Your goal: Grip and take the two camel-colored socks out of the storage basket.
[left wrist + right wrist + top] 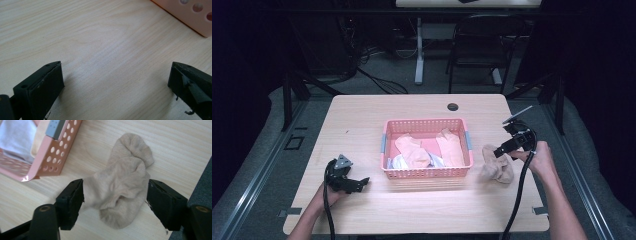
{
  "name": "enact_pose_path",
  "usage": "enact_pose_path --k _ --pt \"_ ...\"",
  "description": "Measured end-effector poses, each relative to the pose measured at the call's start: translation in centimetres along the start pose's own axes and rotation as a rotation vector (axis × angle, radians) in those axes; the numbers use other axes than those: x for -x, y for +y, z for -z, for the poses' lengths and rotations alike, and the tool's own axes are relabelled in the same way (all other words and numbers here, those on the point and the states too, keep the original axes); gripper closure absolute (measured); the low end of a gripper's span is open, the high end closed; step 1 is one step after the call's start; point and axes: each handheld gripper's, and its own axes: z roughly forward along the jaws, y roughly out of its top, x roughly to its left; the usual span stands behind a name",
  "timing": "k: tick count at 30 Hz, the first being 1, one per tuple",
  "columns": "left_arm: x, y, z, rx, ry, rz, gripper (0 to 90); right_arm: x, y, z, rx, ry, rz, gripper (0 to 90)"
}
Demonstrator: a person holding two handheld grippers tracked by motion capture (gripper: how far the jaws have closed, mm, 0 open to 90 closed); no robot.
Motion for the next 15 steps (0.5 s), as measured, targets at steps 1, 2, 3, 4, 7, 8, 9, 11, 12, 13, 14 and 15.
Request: enact_pose_path --k 1,2,3,4,7,8,9,11,12,13,14,15 --pt "0.0 0.0 0.0 0.0 0.001 0.0 0.0 -0.1 -0.2 0.4 0.004 0.002 0.002 25.3" --pt "0.0 0.0 0.0 0.0 0.0 0.0 0.0 -0.1 -0.4 0.6 0.008 -0.001 0.004 23.9" --pt "0.0 0.0 0.0 0.0 0.0 -0.001 0.0 -0.1 -0.5 0.7 0.01 0.003 0.006 22.7" --pt "0.0 0.0 0.0 0.0 0.0 0.0 0.0 -0.1 -0.9 1.0 0.015 0.002 0.002 20.1" --pt "0.0 0.0 0.0 0.0 0.001 0.0 0.0 -0.2 -1.6 1.4 0.029 0.001 0.006 16.4" --pt "0.0 0.0 0.0 0.0 0.001 0.0 0.0 -0.2 -2.0 1.5 0.034 0.001 0.007 15.5" --pt "0.0 0.0 0.0 0.0 0.0 0.0 0.0 -0.2 -2.8 1.7 0.041 0.001 0.007 15.0" --pt "0.0 0.0 0.0 -0.001 0.001 -0.001 0.0 -0.2 -3.2 1.7 0.044 0.001 0.01 14.6" --pt "0.0 0.0 0.0 -0.001 0.0 -0.001 0.0 -0.2 -3.7 1.6 0.046 -0.003 0.011 13.7" --pt "0.0 0.0 0.0 0.0 0.0 0.0 0.0 -0.1 -4.6 1.3 0.042 -0.013 0.007 12.4" --pt "0.0 0.0 0.0 0.0 0.0 0.0 0.0 -0.1 -4.6 1.3 0.042 -0.013 0.007 12.4" --pt "0.0 0.0 0.0 -0.002 0.0 -0.001 0.0 0.0 -4.9 1.1 0.035 -0.015 0.01 11.7"
